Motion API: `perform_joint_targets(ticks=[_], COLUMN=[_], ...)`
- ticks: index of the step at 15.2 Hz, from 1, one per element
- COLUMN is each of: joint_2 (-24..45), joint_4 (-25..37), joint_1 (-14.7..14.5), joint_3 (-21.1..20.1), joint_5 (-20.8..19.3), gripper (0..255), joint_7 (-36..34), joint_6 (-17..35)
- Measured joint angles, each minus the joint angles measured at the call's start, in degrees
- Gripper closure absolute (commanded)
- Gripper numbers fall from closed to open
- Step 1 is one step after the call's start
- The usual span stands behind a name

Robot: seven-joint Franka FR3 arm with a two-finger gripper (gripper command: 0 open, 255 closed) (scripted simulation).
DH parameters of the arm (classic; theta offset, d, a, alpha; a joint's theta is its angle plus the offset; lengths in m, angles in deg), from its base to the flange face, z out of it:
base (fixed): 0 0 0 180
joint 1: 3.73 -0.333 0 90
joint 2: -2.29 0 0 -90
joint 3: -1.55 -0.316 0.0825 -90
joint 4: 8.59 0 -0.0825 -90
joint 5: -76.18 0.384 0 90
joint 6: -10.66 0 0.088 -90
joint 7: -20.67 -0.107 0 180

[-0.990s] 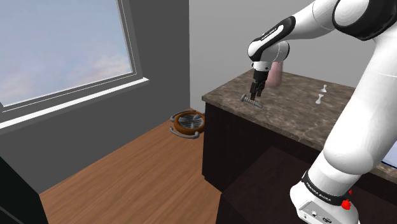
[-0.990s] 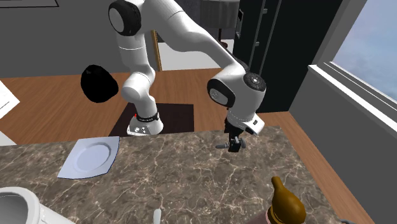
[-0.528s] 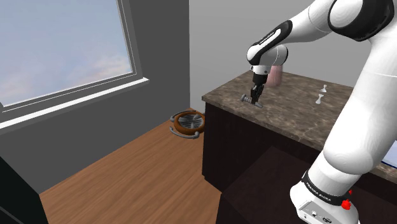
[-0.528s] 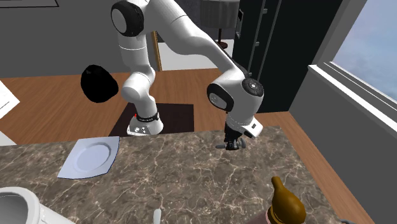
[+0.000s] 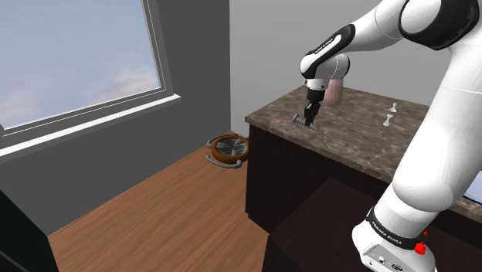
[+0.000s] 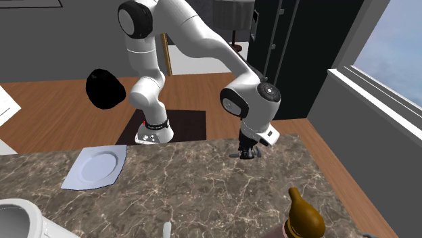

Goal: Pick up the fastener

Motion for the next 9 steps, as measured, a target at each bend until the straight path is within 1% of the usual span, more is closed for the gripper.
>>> perform_joint_targets(ticks=[9], joint_2=[-3.6], joint_4=[3.0], joint_1=[-0.2], joint_3=[0.2], joint_5=[-2.2], gripper=[255], joint_7=[-1.8], joint_6=[-6.1])
